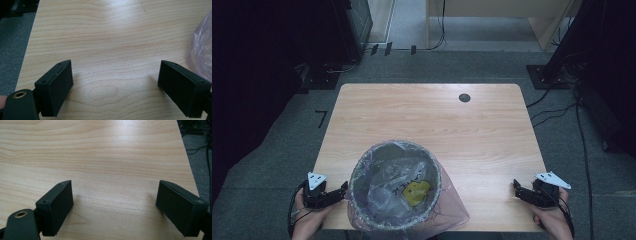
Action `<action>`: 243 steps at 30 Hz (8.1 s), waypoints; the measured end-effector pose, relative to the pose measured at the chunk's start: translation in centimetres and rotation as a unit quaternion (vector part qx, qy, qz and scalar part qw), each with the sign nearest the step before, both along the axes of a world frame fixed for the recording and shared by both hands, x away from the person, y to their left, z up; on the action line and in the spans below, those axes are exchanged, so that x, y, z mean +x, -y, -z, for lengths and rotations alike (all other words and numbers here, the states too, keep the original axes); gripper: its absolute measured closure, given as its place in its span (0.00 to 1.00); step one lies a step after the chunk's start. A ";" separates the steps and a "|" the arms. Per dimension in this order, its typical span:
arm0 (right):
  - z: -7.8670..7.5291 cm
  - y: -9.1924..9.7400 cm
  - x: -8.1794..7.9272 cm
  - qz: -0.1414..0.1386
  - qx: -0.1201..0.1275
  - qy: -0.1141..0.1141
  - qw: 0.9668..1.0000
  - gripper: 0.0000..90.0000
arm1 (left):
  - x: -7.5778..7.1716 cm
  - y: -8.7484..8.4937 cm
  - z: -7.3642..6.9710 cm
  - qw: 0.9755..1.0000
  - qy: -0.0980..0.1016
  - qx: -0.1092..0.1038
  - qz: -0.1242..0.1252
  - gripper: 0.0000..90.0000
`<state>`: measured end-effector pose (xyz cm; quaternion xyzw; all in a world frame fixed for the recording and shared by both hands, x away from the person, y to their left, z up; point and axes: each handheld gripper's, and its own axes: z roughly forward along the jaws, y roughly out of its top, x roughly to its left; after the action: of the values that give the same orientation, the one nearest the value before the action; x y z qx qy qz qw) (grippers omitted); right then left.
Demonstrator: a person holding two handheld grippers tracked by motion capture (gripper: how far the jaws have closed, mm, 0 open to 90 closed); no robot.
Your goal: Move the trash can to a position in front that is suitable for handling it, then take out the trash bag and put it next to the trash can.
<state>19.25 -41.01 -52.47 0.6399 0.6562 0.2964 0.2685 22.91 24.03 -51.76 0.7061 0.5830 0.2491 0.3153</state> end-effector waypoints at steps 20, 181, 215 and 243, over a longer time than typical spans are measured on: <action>-3.8 -5.7 -1.9 -0.010 0.064 0.124 0.990 0.50 | -2.8 7.0 -5.0 0.993 0.062 -0.100 0.022 0.40; -0.6 -13.6 -1.9 -0.142 0.009 0.039 0.989 0.57 | 2.4 16.6 -0.4 0.997 0.007 0.003 0.078 0.77; -11.6 -12.3 -4.0 -0.117 0.132 0.219 0.960 1.00 | -1.3 11.7 -14.1 0.956 0.172 -0.185 0.151 1.00; -23.5 -17.1 0.5 -0.183 0.139 0.328 0.916 0.90 | -0.5 17.9 -22.1 0.898 0.295 -0.248 0.213 0.89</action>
<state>19.80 -23.89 -28.94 0.4061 0.5891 0.6220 0.3181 22.45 6.15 -29.70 0.6064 0.3416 0.2205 0.6834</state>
